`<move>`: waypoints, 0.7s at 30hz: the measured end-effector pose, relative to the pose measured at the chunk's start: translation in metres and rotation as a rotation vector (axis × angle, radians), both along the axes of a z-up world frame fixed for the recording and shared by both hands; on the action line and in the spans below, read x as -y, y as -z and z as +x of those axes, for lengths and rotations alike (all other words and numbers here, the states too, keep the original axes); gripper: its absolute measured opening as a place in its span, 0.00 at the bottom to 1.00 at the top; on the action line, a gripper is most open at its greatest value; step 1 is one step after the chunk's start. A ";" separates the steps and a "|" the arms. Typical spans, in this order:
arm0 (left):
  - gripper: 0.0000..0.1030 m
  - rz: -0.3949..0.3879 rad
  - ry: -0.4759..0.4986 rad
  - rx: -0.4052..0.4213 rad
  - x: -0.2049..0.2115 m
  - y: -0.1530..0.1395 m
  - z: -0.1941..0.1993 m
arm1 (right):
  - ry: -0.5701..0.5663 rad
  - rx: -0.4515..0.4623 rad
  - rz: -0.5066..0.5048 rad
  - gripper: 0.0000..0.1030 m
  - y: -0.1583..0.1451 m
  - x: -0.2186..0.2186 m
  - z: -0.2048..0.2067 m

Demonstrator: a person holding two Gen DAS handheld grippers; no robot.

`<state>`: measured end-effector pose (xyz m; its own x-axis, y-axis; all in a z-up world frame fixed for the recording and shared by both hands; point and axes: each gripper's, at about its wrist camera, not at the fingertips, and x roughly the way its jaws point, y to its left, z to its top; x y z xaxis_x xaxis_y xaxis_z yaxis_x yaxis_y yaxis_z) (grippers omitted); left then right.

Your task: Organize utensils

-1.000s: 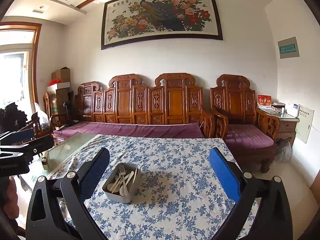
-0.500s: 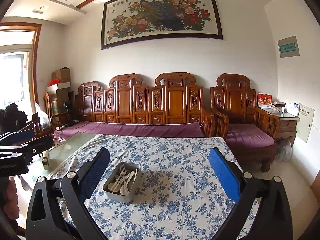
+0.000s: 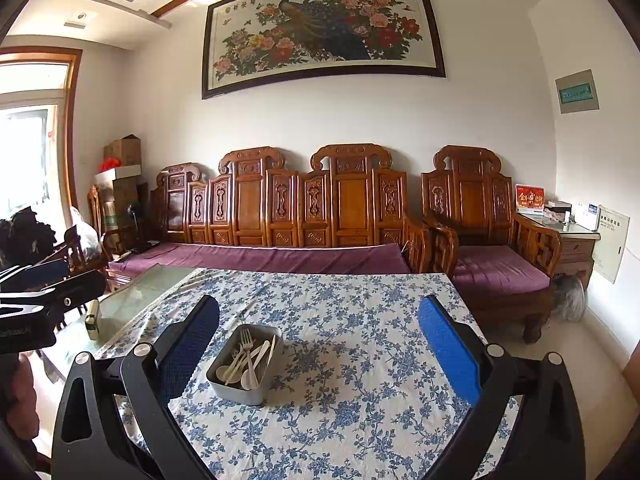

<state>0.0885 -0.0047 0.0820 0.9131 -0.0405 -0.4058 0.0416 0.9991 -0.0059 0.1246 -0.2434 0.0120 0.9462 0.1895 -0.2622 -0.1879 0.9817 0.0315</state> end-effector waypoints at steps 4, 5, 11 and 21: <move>0.92 -0.001 0.001 0.000 0.000 0.000 0.000 | -0.001 0.000 -0.001 0.97 0.001 0.000 0.000; 0.92 -0.001 0.001 0.000 0.000 0.000 0.000 | -0.001 0.000 -0.001 0.97 0.001 0.000 0.000; 0.92 -0.002 0.000 0.000 0.000 0.000 0.000 | 0.000 0.001 0.001 0.97 0.001 -0.001 0.000; 0.92 0.000 0.000 -0.002 0.001 0.000 0.000 | -0.002 -0.003 0.003 0.97 0.004 -0.002 0.001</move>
<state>0.0882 -0.0054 0.0816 0.9123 -0.0399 -0.4075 0.0412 0.9991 -0.0057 0.1255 -0.2409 0.0081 0.9451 0.1922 -0.2642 -0.1898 0.9812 0.0347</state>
